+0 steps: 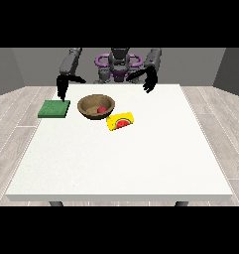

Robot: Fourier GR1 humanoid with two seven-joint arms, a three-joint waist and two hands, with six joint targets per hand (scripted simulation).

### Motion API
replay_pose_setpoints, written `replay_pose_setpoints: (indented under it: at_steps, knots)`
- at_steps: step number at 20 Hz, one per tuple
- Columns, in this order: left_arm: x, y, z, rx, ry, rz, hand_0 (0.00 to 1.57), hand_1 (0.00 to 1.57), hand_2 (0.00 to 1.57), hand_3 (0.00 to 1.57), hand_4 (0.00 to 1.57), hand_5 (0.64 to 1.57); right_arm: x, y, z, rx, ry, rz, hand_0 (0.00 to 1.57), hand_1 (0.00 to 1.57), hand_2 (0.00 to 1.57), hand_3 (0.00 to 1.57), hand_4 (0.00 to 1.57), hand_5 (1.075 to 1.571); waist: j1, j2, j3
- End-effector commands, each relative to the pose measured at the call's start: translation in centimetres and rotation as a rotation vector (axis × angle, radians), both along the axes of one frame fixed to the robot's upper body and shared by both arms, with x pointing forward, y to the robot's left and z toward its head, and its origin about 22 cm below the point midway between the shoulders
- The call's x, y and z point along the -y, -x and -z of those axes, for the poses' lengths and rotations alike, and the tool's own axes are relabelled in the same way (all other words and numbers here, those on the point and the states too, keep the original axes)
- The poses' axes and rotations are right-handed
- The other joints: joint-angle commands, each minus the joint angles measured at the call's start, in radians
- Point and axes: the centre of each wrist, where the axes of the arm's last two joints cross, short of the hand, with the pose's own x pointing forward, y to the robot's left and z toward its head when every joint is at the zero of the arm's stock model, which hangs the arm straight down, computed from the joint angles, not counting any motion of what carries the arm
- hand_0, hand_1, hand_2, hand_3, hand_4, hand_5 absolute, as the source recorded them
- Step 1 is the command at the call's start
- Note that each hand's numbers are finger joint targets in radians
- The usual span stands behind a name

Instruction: Pick the cup and pour the ball into the bowl, then pick the bowl and place it on the pad

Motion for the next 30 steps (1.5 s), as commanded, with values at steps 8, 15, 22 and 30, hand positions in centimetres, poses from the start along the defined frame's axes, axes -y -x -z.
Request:
replay_pose_setpoints:
  at_steps: [8,15,22,30]
  knots:
    - [-3.7,2.1,1.1,0.046,0.152,0.168,0.0,0.0,0.0,0.0,0.0,1.564,-2.6,-2.9,1.7,-0.021,-0.042,0.112,0.0,0.0,0.0,0.0,0.29,1.567,0.074,0.036,0.0101]
    - [-7.0,0.9,-1.9,0.062,0.172,0.15,0.0,0.0,0.0,0.0,0.0,1.565,-1.9,-3.5,2.6,-0.028,-0.031,0.102,0.0,0.0,0.0,0.0,0.19,1.561,0.046,0.052,0.0101]
    - [-7.5,2.8,-1.6,0.084,0.156,0.179,0.0,0.0,0.0,0.0,0.0,1.566,-2.0,-2.7,4.9,-0.015,-0.026,0.129,0.0,0.0,0.0,0.0,0.13,1.562,0.083,0.072,0.0104]
    - [-7.1,1.2,-4.7,0.183,0.139,0.224,0.0,0.0,0.0,0.0,0.47,1.564,-0.9,-0.2,7.4,-0.307,0.219,0.314,1.57,1.57,1.57,1.09,0.85,1.505,0.134,0.161,0.0073]
